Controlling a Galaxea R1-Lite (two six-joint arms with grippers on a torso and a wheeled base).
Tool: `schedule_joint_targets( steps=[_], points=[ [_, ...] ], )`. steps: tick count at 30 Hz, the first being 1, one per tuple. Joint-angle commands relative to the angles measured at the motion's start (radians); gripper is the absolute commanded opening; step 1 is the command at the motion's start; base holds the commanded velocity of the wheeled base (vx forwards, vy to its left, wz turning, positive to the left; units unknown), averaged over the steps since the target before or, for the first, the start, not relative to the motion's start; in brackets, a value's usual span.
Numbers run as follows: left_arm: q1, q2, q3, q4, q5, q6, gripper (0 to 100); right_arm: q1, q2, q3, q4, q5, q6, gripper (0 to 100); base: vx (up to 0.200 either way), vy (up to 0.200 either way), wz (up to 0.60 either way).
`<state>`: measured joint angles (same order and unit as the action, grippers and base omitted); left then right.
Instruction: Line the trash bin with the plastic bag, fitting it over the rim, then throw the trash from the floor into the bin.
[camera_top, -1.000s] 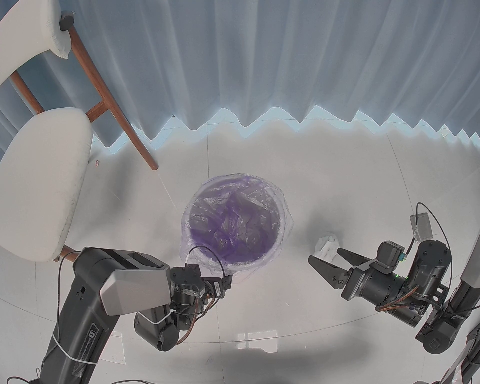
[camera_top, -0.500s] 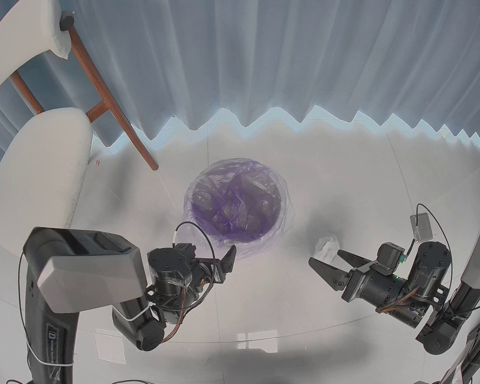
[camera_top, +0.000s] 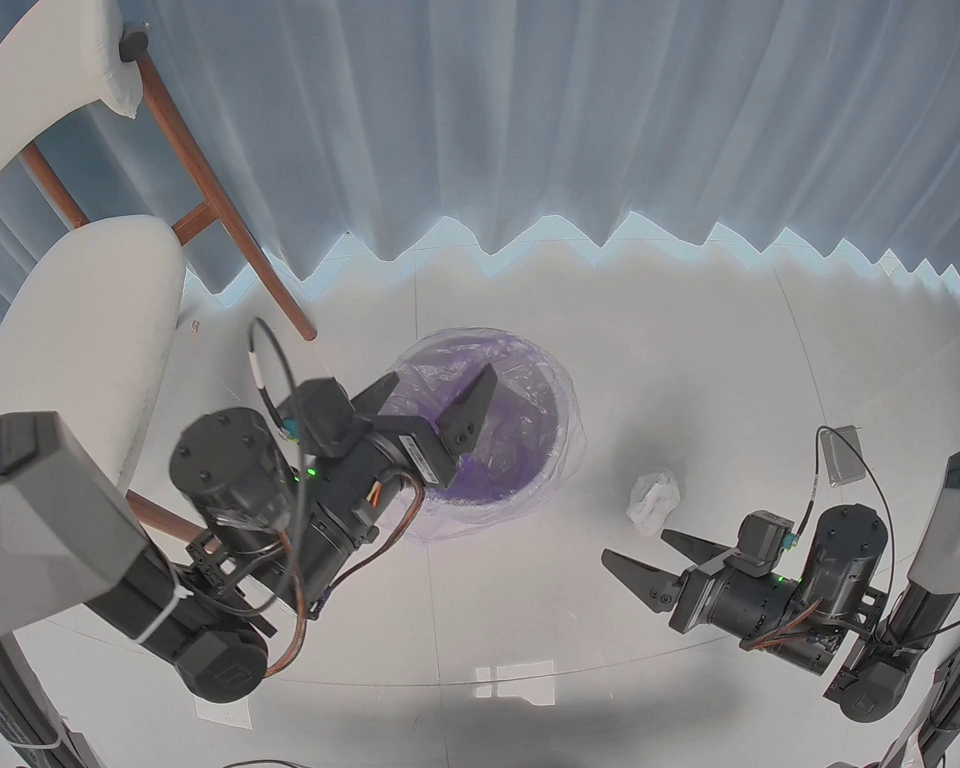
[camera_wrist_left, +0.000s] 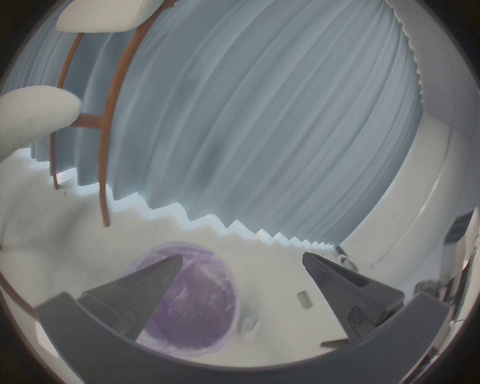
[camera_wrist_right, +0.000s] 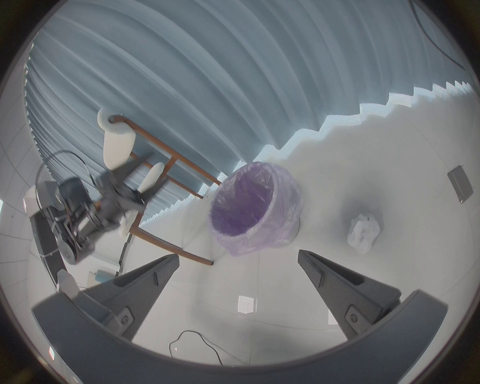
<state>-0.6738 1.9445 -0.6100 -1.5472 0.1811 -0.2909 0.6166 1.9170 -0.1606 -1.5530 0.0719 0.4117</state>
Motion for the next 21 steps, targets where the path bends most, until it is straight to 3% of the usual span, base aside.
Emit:
schedule_joint_targets(
  steps=[1, 5, 6, 9, 12, 15, 17, 21],
  points=[
    [0.013, -0.111, -0.051, 0.003, -0.032, -0.027, 100, 0.046, 0.04, 0.015, -0.012, -0.007, 0.016, 100, 0.0, 0.0, 0.0],
    [0.02, -0.113, -0.175, 0.001, -0.032, -0.179, 100, 0.121, 0.031, 0.015, -0.012, -0.011, 0.116, 100, 0.0, 0.0, 0.0],
    [0.02, -0.13, -0.255, 0.003, -0.034, -0.31, 100, 0.17, 0.025, 0.01, -0.012, -0.015, 0.208, 100, 0.0, 0.0, 0.0],
    [0.059, -0.183, -0.355, 0.006, -0.048, -0.479, 100, 0.221, 0.031, -0.017, -0.01, -0.03, 0.329, 100, 0.0, 0.0, 0.0],
    [0.126, -0.229, -0.401, 0.022, -0.094, -0.571, 100, 0.226, 0.037, -0.082, 0.008, -0.046, 0.374, 100, 0.0, 0.0, 0.0],
    [0.172, -0.305, -0.387, 0.085, -0.15, -0.691, 100, 0.212, 0.031, -0.16, 0.119, -0.054, 0.381, 100, 0.0, 0.0, 0.0],
    [0.227, -0.357, -0.321, 0.17, -0.242, -0.717, 100, 0.196, -0.001, -0.227, 0.237, -0.063, 0.391, 100, 0.0, 0.0, 0.0],
    [0.353, -0.43, -0.194, 0.279, -0.526, -0.702, 100, 0.176, -0.084, -0.39, 0.513, -0.066, 0.446, 100, 0.0, 0.0, 0.0]
  ],
)
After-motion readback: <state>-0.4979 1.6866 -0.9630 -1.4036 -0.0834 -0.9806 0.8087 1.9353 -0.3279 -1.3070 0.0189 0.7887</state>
